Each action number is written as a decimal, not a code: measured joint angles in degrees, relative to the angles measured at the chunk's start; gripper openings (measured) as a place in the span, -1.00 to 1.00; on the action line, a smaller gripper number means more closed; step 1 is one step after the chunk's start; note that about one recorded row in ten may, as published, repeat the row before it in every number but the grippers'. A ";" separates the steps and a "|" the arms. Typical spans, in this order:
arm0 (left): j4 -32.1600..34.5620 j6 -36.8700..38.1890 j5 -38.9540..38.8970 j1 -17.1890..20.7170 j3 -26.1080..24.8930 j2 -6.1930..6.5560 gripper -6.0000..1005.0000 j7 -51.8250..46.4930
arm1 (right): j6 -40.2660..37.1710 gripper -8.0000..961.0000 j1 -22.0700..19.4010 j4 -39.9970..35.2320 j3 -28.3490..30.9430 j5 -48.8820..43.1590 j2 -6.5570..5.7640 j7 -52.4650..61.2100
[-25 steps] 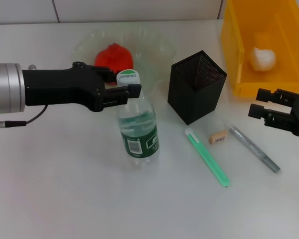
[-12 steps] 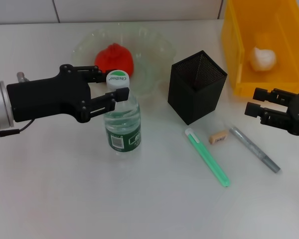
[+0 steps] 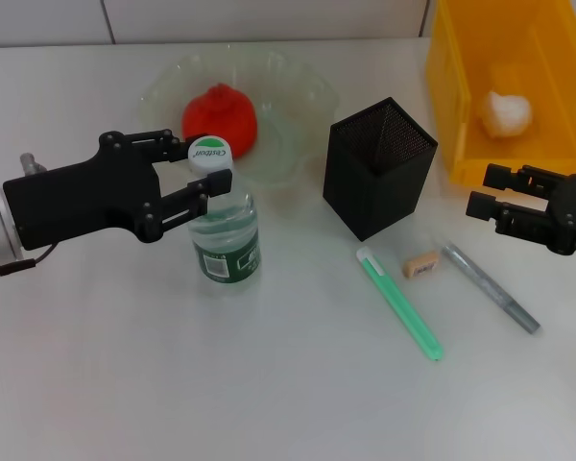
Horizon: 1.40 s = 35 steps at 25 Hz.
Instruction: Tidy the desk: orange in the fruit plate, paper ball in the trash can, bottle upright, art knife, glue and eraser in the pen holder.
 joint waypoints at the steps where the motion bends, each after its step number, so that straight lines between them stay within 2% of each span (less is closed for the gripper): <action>1: 0.00 0.00 0.00 0.00 0.00 0.00 0.07 0.00 | 0.07 0.43 0.00 0.02 0.01 0.00 0.00 -0.02; 4: -2.56 -0.02 -1.12 -0.35 -0.51 0.05 0.08 2.26 | 0.39 0.42 0.07 0.12 -0.09 0.00 0.00 -0.07; 22: -3.84 4.46 -4.16 0.39 -4.45 0.09 0.17 1.22 | 0.01 0.39 0.21 0.17 -0.08 0.00 0.08 -0.12; 23: -3.95 6.19 -4.81 0.53 -5.89 0.08 0.40 1.21 | -0.13 0.39 0.21 0.17 -0.05 0.10 0.09 -0.11; 24: -4.29 10.58 -5.98 0.73 -9.62 0.12 0.64 1.04 | -0.63 0.39 0.14 0.16 0.00 0.82 0.09 0.06; 25: -4.29 10.58 -5.98 0.73 -9.62 0.12 0.64 1.04 | -0.63 0.39 0.14 0.16 0.00 0.82 0.09 0.06; 26: -4.49 13.66 -6.36 0.76 -11.71 0.22 0.64 0.54 | -1.03 0.38 0.08 0.14 0.00 1.33 0.08 0.16; 28: -4.72 19.56 -6.37 0.70 -15.17 0.91 0.65 -1.17 | -2.09 0.38 -0.08 -0.08 0.04 2.54 -0.19 0.57; 30: -5.01 24.42 -4.92 0.59 -15.81 2.21 0.65 -2.64 | -2.88 0.38 -0.10 -0.61 0.29 3.32 -0.54 1.77; 33: -6.78 29.34 -1.06 0.53 -13.01 4.06 0.65 -2.82 | -3.39 0.37 0.32 -2.10 0.73 3.99 -0.92 5.30; 34: -8.92 29.87 1.76 0.57 -10.96 4.26 0.65 -1.89 | -3.76 0.37 0.91 -4.04 0.68 4.29 -1.03 8.69; 35: -8.92 29.87 1.76 0.57 -10.96 4.26 0.65 -1.89 | -3.76 0.37 0.91 -4.04 0.68 4.29 -1.03 8.69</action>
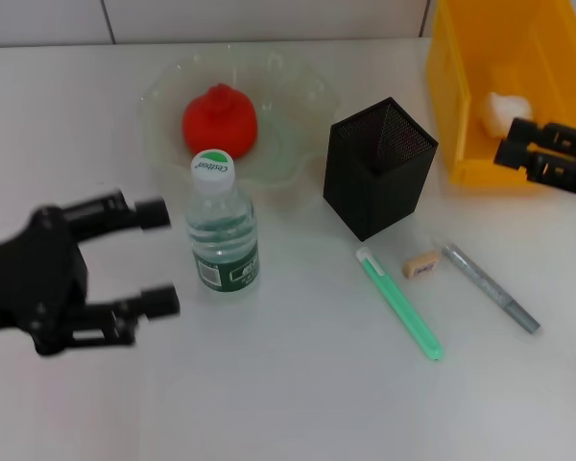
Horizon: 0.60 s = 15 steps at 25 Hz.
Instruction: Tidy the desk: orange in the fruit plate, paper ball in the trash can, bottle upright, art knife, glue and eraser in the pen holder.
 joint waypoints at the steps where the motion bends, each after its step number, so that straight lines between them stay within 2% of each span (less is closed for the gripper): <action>1: -1.42 -0.42 1.34 0.01 0.33 -0.29 0.65 1.16 | -0.45 0.37 0.42 -1.52 -0.16 0.10 -0.06 1.94; 3: -4.98 -1.93 4.50 -0.01 0.48 -1.33 0.65 4.87 | -2.12 0.37 1.46 -5.97 -1.11 -0.05 -0.08 5.83; 4: -8.64 -4.70 6.75 -0.24 0.46 -2.43 0.65 9.36 | -3.79 0.36 2.37 -11.75 -3.51 -0.41 -0.17 10.30; 5: -8.64 -4.70 6.75 -0.24 0.46 -2.43 0.65 9.36 | -3.79 0.36 2.37 -11.75 -3.51 -0.41 -0.17 10.30; 8: -12.64 -8.13 8.20 -1.33 0.79 -3.75 0.65 13.44 | -5.59 0.36 3.54 -23.54 -10.77 -2.06 -0.75 21.53; 9: -14.97 -9.65 9.51 -2.54 0.98 -4.20 0.65 14.62 | -7.00 0.36 4.54 -32.27 -15.62 -5.27 -1.05 29.86; 10: -14.97 -9.65 9.51 -2.54 0.98 -4.20 0.65 14.62 | -7.00 0.35 4.54 -32.27 -15.62 -5.27 -1.05 29.86; 13: -18.12 -11.72 11.13 -4.51 1.13 -4.31 0.65 15.08 | -9.62 0.35 6.10 -46.70 -23.53 -13.91 -0.57 41.66; 14: -18.71 -12.24 11.33 -4.84 1.12 -4.29 0.65 15.11 | -10.32 0.35 6.92 -54.15 -29.02 -20.35 0.31 47.83; 15: -19.01 -12.75 11.42 -5.03 1.13 -4.29 0.65 15.23 | -10.32 0.35 6.92 -54.15 -29.02 -20.35 0.31 47.83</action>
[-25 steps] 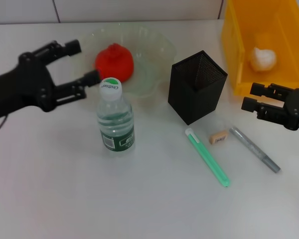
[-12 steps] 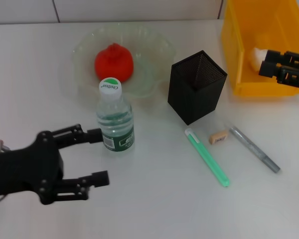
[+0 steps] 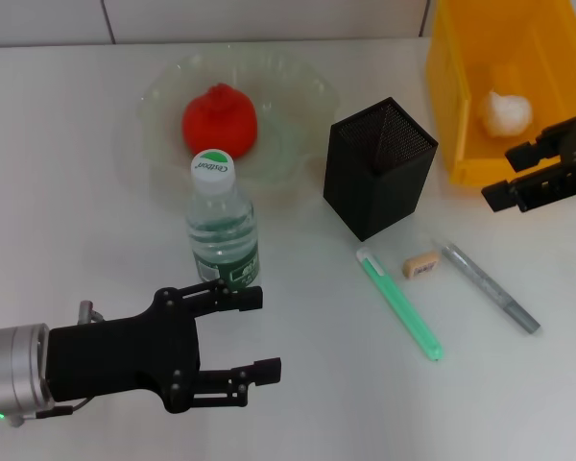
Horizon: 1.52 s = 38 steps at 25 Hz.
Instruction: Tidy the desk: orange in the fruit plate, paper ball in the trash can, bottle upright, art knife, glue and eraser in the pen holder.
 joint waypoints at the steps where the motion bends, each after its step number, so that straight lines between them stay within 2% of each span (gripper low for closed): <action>1: -0.13 -0.29 0.03 -0.02 0.00 0.01 0.65 0.11 | -0.03 0.34 0.40 -3.11 -2.97 -3.45 0.62 2.67; 3: -0.23 -1.27 0.05 -0.02 0.01 -0.01 0.65 0.44 | -0.16 0.34 1.11 -6.71 -8.23 -9.91 2.03 7.15; 4: -0.39 -1.99 0.07 -0.02 0.04 -0.03 0.65 0.56 | -0.03 0.34 1.63 -8.31 -13.61 -15.12 3.34 10.60; 5: -0.39 -1.99 0.07 -0.02 0.04 -0.03 0.65 0.56 | -0.03 0.34 1.63 -8.31 -13.61 -15.12 3.34 10.60; 8: -0.54 -2.97 0.09 -0.11 0.20 -0.05 0.64 0.56 | 2.35 0.33 1.88 -7.24 -21.97 -20.22 3.82 15.22; 9: -0.54 -3.43 0.10 -0.18 0.36 -0.06 0.64 0.57 | 4.32 0.33 2.19 -4.82 -25.19 -21.36 3.79 17.59; 14: -0.68 -4.06 0.14 -0.91 1.35 -0.06 0.64 0.50 | 7.58 0.32 3.55 1.62 -27.44 -21.22 3.85 22.85; 20: -0.71 -4.22 0.16 -1.24 1.35 -0.06 0.64 0.13 | 8.00 0.31 3.46 2.68 -28.53 -21.22 3.91 28.43; 26: -0.72 -4.02 0.17 -1.68 1.73 -0.05 0.64 -0.08 | 10.10 0.30 4.06 4.43 -34.87 -20.15 4.01 34.93; 29: -0.72 -4.31 0.17 -1.70 2.88 -0.11 0.64 0.11 | 11.89 0.30 4.62 8.38 -35.99 -15.35 4.13 35.32; 38: -1.63 -4.51 0.16 -1.61 3.49 -0.14 0.64 0.44 | 14.91 0.28 6.92 15.20 -38.33 -14.81 4.13 35.35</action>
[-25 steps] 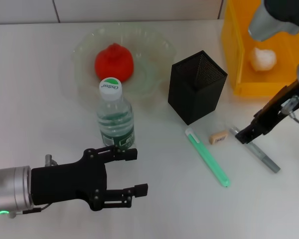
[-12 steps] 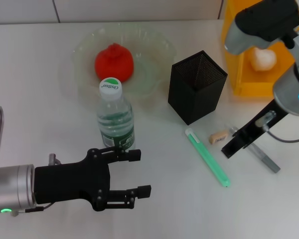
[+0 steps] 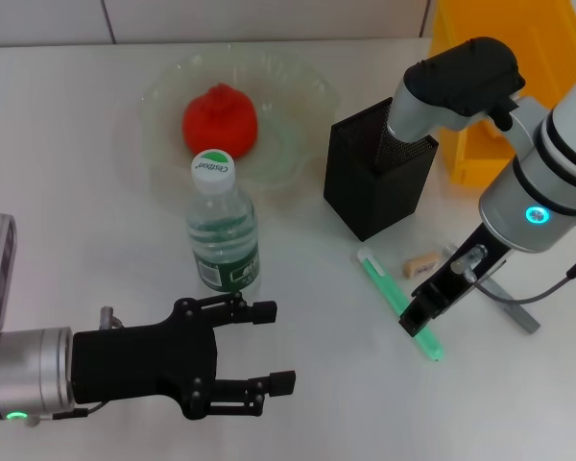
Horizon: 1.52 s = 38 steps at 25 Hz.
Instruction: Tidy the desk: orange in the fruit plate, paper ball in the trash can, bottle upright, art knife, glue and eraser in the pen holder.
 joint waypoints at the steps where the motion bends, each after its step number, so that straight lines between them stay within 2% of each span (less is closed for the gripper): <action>1: -0.25 -0.25 0.00 0.00 0.03 0.00 0.64 0.05 | 0.47 0.23 0.24 0.51 -0.03 -0.04 -0.05 0.00; 5: -0.35 -0.87 0.00 -0.01 0.04 -0.01 0.64 0.07 | 2.77 -0.01 1.39 3.57 -0.41 -0.22 -0.18 -0.10; 11: -0.47 -1.25 0.00 -0.12 0.50 -0.10 0.64 0.10 | 6.65 0.01 3.57 8.33 -1.68 -0.01 -0.22 -1.14; 21: -0.51 -1.87 0.00 -0.22 0.83 -0.08 0.64 0.43 | 8.91 0.01 6.70 12.86 -2.60 0.11 -0.20 -1.56; 38: -1.37 -2.33 0.00 -0.75 1.09 -0.08 0.64 0.84 | 10.38 0.00 8.40 15.74 -3.27 0.11 -0.07 -1.63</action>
